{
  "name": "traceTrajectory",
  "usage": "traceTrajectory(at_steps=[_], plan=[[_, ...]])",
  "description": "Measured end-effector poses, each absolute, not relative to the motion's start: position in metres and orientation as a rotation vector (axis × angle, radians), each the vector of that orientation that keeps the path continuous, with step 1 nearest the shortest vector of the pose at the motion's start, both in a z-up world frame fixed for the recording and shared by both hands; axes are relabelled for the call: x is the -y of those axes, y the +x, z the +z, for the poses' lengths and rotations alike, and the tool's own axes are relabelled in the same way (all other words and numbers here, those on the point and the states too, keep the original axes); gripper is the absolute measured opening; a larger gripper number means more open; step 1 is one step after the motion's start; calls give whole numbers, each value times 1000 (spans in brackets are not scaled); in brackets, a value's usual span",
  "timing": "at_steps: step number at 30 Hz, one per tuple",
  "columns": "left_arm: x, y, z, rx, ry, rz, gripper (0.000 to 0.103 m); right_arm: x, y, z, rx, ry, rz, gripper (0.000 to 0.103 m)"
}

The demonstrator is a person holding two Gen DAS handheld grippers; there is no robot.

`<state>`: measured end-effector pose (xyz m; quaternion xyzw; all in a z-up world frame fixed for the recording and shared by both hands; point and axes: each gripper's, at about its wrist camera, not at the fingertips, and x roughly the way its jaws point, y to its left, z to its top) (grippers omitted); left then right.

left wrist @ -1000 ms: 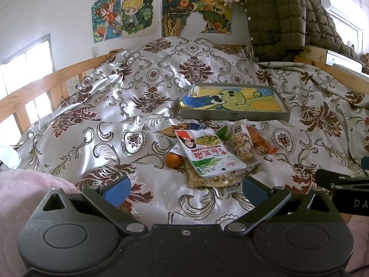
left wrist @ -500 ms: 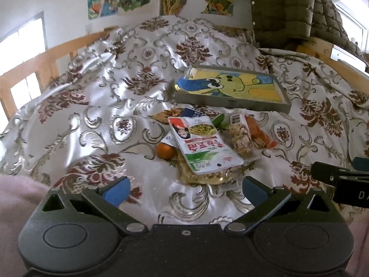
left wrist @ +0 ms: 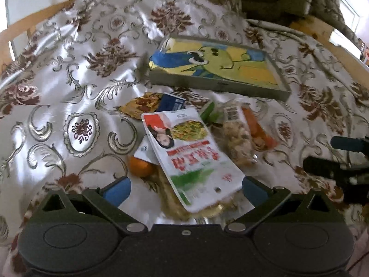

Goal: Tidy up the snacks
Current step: 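Move left tool to red-white packet while right tool moves to clear nut bag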

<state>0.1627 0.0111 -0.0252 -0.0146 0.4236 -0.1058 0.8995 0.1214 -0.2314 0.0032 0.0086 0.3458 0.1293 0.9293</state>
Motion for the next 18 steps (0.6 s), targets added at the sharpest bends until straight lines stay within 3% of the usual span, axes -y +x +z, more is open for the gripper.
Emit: traceTrajectory(at_steps=[15, 18], plan=[[-62, 208, -56, -960, -490, -163, 102, 212, 184, -41, -847, 101, 468, 103], [-64, 213, -62, -983, -534, -200, 95, 210, 190, -43, -840, 127, 471, 102]])
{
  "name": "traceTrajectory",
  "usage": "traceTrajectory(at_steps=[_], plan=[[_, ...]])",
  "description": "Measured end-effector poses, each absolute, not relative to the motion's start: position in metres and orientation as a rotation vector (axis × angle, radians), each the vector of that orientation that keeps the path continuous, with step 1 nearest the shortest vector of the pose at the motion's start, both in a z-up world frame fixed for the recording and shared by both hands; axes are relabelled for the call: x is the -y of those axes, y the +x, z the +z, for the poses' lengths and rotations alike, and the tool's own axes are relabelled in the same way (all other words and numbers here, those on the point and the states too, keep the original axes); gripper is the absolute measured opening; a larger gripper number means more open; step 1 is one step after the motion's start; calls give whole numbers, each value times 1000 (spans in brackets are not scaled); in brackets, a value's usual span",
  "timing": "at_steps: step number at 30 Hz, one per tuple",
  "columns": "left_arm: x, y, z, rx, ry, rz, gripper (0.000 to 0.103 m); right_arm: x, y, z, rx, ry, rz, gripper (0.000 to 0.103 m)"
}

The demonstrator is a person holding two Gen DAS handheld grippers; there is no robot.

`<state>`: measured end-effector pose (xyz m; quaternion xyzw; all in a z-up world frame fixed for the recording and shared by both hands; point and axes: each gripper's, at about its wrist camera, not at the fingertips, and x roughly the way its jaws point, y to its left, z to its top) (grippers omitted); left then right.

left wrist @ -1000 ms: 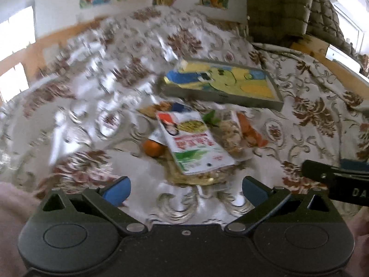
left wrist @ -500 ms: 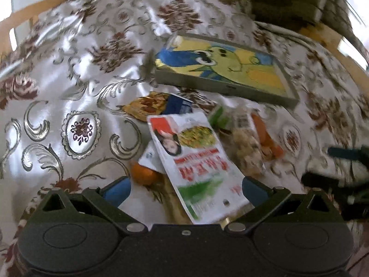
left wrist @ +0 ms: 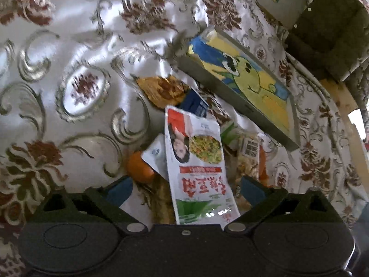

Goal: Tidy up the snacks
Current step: 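Move left tool to red-white packet while right tool moves to clear nut bag, then close left tool on red-white packet while right tool closes on nut bag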

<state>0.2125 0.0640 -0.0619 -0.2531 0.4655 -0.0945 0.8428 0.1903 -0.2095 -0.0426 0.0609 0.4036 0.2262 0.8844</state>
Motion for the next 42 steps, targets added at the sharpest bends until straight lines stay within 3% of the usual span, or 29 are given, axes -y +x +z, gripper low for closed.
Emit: traceTrajectory(at_steps=[6, 14, 18, 19, 20, 21, 32, 33, 34, 35, 37, 42], plan=[[-63, 216, -72, -1011, -576, -238, 69, 203, 202, -53, -874, 176, 461, 87], [-61, 210, -64, -971, -561, -263, 59, 202, 213, -58, -865, 233, 458, 67], [-61, 207, -59, -938, -584, -303, 59, 201, 220, -63, -870, 249, 432, 62], [-61, 206, -58, -926, -590, -314, 58, 201, 220, -64, -873, 252, 424, 60], [-60, 204, -56, -908, -595, -327, 49, 203, 221, -64, -877, 258, 417, 56], [-60, 202, -53, -887, -600, -353, 49, 204, 222, -65, -882, 267, 410, 54], [-55, 210, -54, -839, -633, -388, 56, 205, 223, -66, -894, 272, 380, 52], [-56, 212, -55, -828, -661, -409, 55, 206, 223, -66, -894, 273, 375, 52], [-57, 215, -57, -831, -705, -457, 46, 206, 223, -65, -893, 274, 371, 52], [-56, 219, -59, -842, -752, -497, 44, 208, 223, -65, -891, 279, 372, 50], [-53, 223, -65, -851, -815, -558, 44, 208, 223, -65, -894, 292, 375, 50], [-33, 230, -68, -895, -634, -481, 44, 208, 223, -66, -894, 283, 371, 49]])
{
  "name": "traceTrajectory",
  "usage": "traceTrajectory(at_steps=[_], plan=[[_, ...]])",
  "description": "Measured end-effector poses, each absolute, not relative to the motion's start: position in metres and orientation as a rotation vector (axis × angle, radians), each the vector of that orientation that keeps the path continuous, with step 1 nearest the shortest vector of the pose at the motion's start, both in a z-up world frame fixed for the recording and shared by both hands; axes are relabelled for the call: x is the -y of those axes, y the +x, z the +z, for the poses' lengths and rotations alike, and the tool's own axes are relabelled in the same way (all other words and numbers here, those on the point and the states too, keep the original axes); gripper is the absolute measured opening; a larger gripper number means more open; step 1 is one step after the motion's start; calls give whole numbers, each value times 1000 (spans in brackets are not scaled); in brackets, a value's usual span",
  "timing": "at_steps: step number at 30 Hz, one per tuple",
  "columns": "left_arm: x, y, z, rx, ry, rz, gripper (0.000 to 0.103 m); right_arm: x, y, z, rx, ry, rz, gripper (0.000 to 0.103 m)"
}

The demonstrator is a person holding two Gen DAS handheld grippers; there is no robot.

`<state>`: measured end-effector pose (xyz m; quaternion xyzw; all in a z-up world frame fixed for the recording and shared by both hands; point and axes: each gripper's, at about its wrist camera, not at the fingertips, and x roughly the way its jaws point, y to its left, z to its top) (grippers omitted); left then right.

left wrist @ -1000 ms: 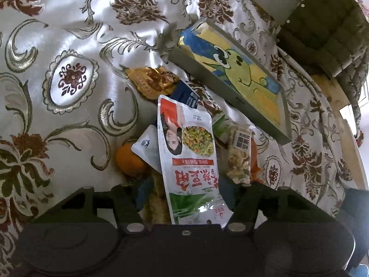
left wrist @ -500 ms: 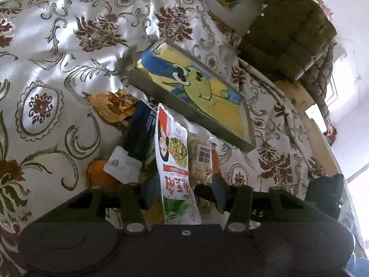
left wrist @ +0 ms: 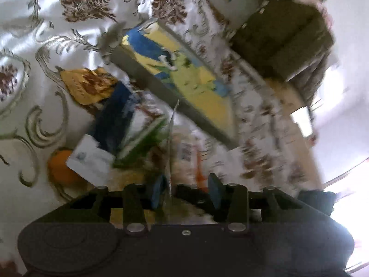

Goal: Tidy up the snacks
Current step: 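Close left tool on red-white packet while right tool closes on nut bag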

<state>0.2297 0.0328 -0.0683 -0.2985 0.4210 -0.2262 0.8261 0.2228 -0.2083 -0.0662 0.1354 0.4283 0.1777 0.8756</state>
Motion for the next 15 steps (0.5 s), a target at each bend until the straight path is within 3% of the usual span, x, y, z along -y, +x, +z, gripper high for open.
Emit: traceTrajectory(at_steps=[6, 8, 12, 13, 15], plan=[[-27, 240, -80, -932, -583, -454, 43, 207, 225, -68, -889, 270, 362, 50], [-25, 242, -82, -944, -558, -453, 30, 208, 228, -70, -897, 282, 365, 53], [-22, 243, -84, -960, -519, -434, 20, 209, 238, -79, -929, 303, 358, 53], [-22, 243, -84, -960, -510, -428, 12, 209, 239, -80, -929, 308, 357, 53], [-22, 243, -83, -958, -507, -427, 11, 208, 238, -78, -926, 304, 355, 50]])
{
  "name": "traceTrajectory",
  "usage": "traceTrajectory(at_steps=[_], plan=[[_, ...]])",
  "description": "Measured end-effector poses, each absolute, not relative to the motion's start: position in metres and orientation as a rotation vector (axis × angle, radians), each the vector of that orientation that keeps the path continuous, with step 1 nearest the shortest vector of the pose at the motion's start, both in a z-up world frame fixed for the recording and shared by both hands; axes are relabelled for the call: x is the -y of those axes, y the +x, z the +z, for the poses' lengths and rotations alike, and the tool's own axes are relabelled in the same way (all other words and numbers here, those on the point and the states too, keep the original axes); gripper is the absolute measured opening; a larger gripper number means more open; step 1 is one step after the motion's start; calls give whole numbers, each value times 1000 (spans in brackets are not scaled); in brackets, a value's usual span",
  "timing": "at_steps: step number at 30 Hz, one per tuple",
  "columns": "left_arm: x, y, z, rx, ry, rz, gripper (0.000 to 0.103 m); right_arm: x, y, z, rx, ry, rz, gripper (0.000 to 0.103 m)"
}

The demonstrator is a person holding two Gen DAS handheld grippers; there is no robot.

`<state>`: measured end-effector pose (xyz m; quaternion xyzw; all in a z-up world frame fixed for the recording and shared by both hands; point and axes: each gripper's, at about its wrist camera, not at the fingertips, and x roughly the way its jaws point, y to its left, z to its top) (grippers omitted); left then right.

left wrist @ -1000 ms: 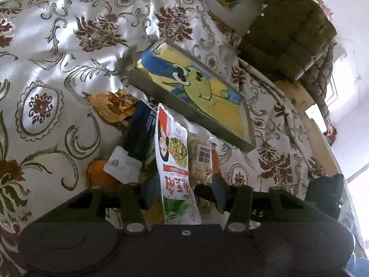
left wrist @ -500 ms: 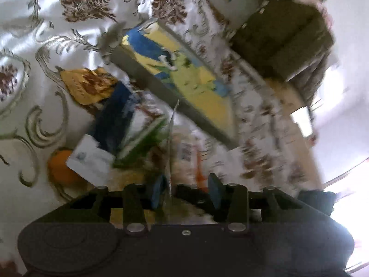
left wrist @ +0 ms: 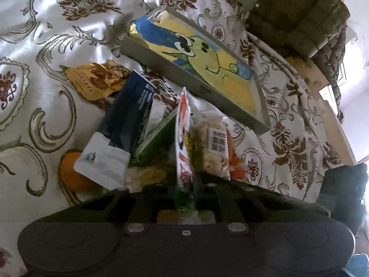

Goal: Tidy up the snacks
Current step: 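Close left tool on red-white packet while right tool closes on nut bag, then lift and carry the packet and nut bag with both tools over the grey tray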

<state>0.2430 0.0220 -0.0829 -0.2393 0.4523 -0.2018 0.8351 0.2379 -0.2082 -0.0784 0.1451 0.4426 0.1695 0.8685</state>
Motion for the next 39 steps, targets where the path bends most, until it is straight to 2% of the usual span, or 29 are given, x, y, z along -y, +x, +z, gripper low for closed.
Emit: traceTrajectory(at_steps=[10, 17, 30, 39], plan=[[-19, 224, -64, -935, -488, -443, 7, 200, 220, -61, -902, 238, 346, 47], [-33, 213, -56, -895, -615, -442, 7, 209, 198, -36, -824, 275, 347, 47], [-36, 208, -47, -821, -638, -424, 7, 248, 204, -15, -716, 410, 298, 47], [-14, 257, -19, -742, -674, -452, 7, 266, 228, -7, -642, 460, 266, 47]])
